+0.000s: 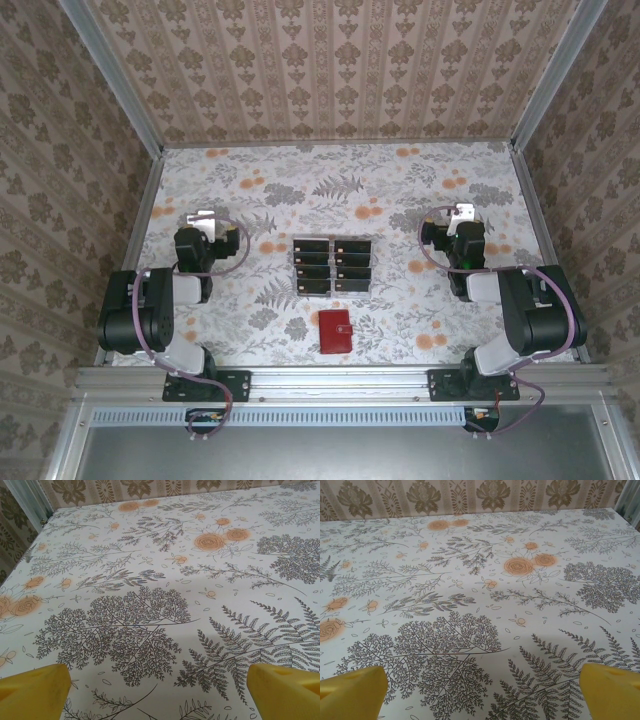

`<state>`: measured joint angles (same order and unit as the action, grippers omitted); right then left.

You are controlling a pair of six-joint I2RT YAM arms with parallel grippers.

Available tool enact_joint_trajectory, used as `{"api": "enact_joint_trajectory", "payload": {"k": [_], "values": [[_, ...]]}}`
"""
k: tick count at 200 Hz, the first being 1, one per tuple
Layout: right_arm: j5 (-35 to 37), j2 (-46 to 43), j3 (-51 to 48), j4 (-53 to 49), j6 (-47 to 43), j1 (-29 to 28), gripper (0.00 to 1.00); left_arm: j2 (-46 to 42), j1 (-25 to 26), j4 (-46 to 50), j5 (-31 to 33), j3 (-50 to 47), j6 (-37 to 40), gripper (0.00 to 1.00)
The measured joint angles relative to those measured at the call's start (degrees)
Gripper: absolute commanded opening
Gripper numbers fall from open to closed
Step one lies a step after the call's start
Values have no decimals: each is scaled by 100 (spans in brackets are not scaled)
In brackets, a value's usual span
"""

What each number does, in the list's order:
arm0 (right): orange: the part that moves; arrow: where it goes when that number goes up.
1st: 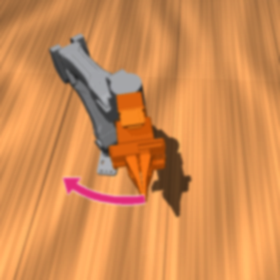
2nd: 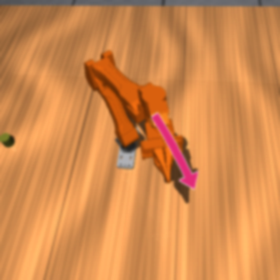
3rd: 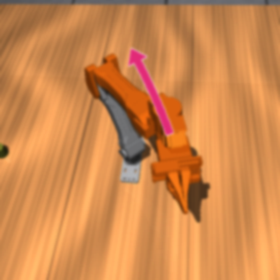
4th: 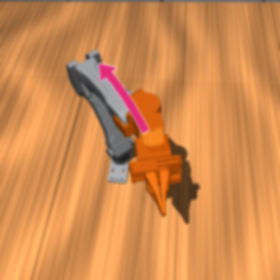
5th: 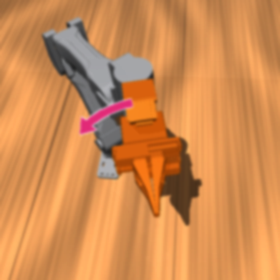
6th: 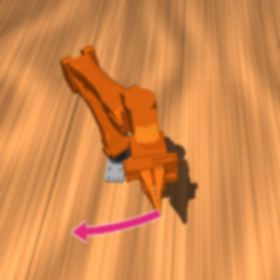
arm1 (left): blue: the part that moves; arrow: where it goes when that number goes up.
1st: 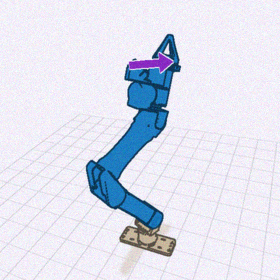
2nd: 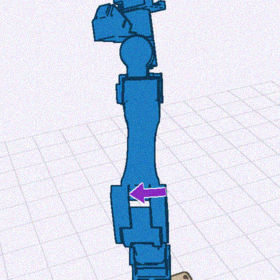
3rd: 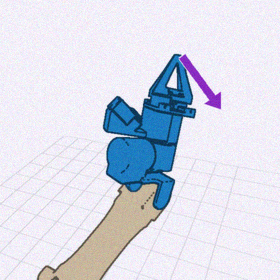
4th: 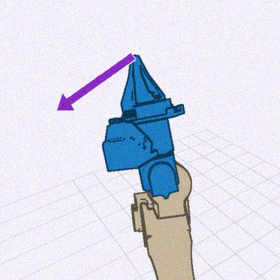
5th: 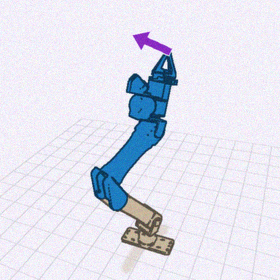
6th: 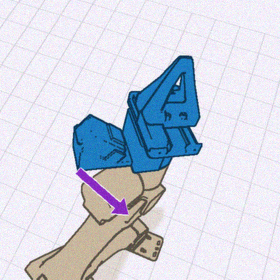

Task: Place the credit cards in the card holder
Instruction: Move the storage box to the center of the table.

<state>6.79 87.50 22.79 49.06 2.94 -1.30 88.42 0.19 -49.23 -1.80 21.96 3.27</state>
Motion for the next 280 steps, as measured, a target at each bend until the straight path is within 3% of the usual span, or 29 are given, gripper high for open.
{"api": "enact_joint_trajectory", "payload": {"k": [96,130,157,196,217,237,280], "values": [[7,-284,50,-501,2,-2,100,-337,-61,584,-103,216,-2,100],[190,-798,382,-1460,188,0,100,-820,-61,1150,-74,435,-22,100],[372,-1370,739,-2275,599,-2,100,-1167,-61,1751,-9,719,-188,100],[608,-2413,1051,-3696,2107,315,100,-1825,20,3104,55,1379,-1154,100],[216,-2568,1397,-4350,2479,422,100,-2212,345,3698,-17,1545,-1781,100],[-258,-2568,1718,-4955,2640,175,99,-2494,857,4127,-195,1510,-2273,100],[-645,-2566,1976,-6207,2765,-1193,90,-3141,2127,4129,-452,647,-3038,100]]}}
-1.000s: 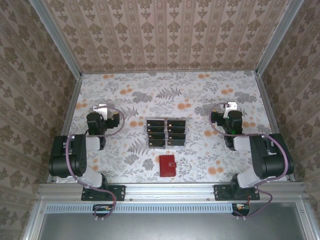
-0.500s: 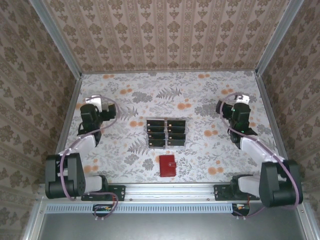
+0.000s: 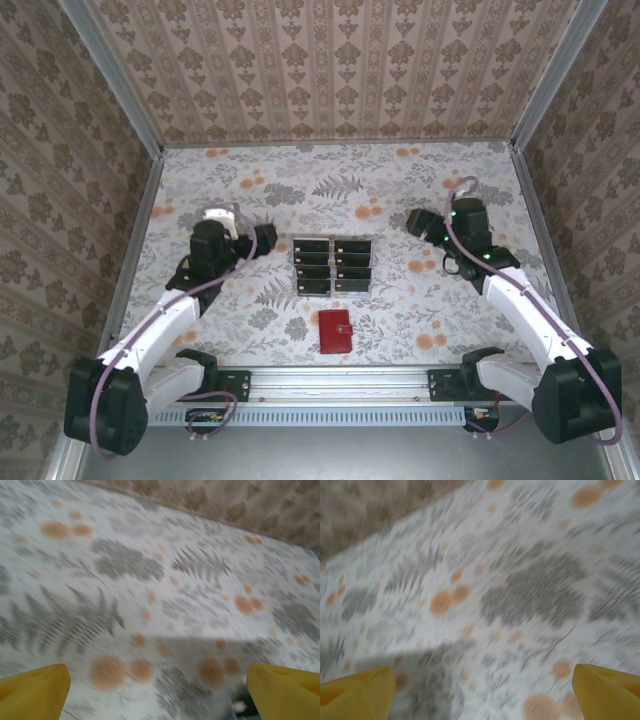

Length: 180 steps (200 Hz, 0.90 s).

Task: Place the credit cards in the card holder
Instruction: Move the storage box to the center of the table.

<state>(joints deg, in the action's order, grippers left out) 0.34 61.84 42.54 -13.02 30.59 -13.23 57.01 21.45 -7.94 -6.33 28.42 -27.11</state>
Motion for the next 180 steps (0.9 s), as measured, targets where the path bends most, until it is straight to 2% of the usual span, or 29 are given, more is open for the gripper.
{"api": "enact_joint_trajectory", "payload": {"k": [40,77,121,180], "values": [[87,101,-31,-531,192,-1399,91,-74,903,-487,22,-861,-544,100],[398,562,-223,-544,437,-2168,92,498,1423,-1215,57,-979,-800,100],[682,1078,-330,-498,680,-2573,92,1423,1727,-2052,57,-905,-933,100],[1126,1510,-356,-295,887,-2632,93,2159,1956,-2859,118,-774,-1084,100]]}}
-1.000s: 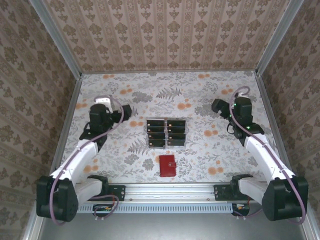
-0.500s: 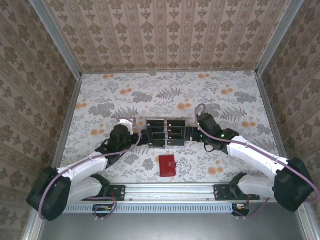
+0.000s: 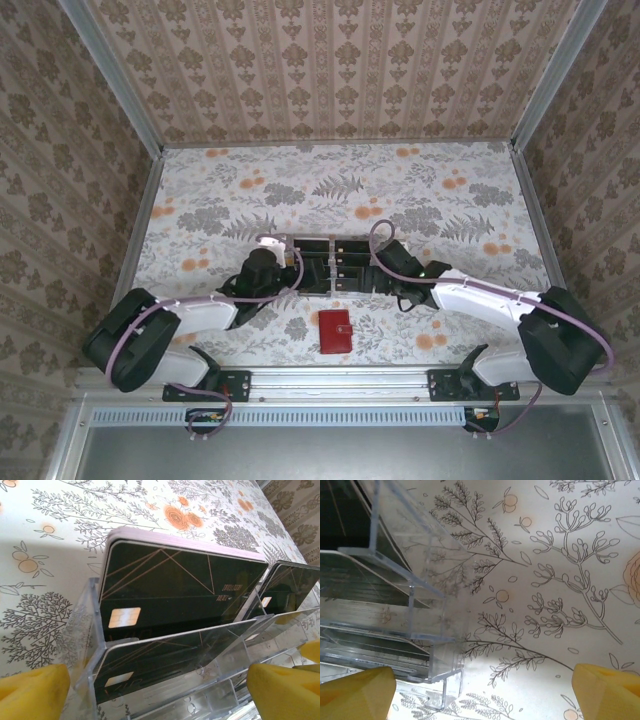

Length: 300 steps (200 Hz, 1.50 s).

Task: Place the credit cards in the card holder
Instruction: Move the storage box to the center of the table.

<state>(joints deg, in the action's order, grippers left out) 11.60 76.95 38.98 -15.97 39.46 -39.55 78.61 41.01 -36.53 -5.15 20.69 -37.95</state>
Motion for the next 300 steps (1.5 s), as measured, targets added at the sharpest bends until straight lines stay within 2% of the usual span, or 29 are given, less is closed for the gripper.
{"api": "enact_joint_trajectory", "payload": {"k": [34,89,151,206,235,272,300], "values": [[315,232,63,98,28,118,93,352,111,-264,111,175,-48,100],[584,304,63,258,83,837,93,1187,337,-584,168,826,-129,100],[584,101,-131,356,-11,1810,94,2361,501,-767,-68,2094,-153,100],[433,22,-133,282,-192,2260,94,2839,564,-890,-166,2627,-221,100],[181,-328,-133,39,-323,2291,95,2826,597,-940,-155,2614,-240,100],[-149,-1342,-146,-205,-361,2291,95,2605,573,-981,-109,2389,-240,100],[-424,-1934,-149,-446,-350,2286,92,2433,474,-999,-107,2238,-240,100]]}}
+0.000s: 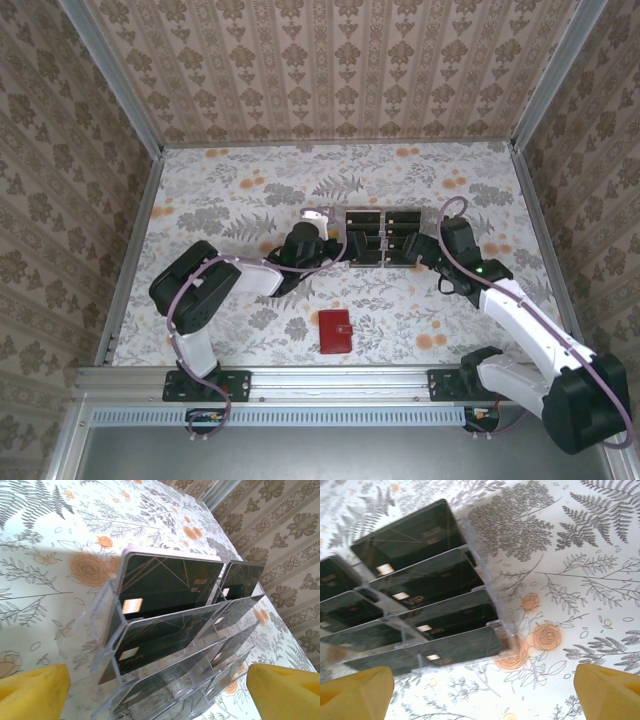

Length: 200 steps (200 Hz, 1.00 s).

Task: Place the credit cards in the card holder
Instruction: Move the storage box to the center of the table, then pick up the card holder from the bottom-center of the table.

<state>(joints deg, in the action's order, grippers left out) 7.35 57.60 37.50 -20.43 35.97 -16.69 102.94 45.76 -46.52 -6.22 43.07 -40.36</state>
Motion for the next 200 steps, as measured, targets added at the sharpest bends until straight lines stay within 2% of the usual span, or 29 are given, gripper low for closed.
{"api": "enact_joint_trajectory", "payload": {"k": [29,59,75,105,141,200], "values": [[-201,-363,0,-321,28,-352,86,-437,-269,0,2,-315,0,100],[-225,-442,2,-603,199,-1493,78,-1333,-619,212,87,-807,4,100],[-179,-260,44,-745,409,-2146,74,-1996,-734,708,251,-973,24,100],[66,538,278,-970,813,-3283,61,-3261,-761,2173,776,-992,184,100],[496,1681,850,-1220,1333,-4363,55,-4142,-979,3814,1261,-1010,264,100],[977,3292,2037,-1665,1827,-5292,52,-4660,-1561,4754,1357,-1467,258,100]]}}
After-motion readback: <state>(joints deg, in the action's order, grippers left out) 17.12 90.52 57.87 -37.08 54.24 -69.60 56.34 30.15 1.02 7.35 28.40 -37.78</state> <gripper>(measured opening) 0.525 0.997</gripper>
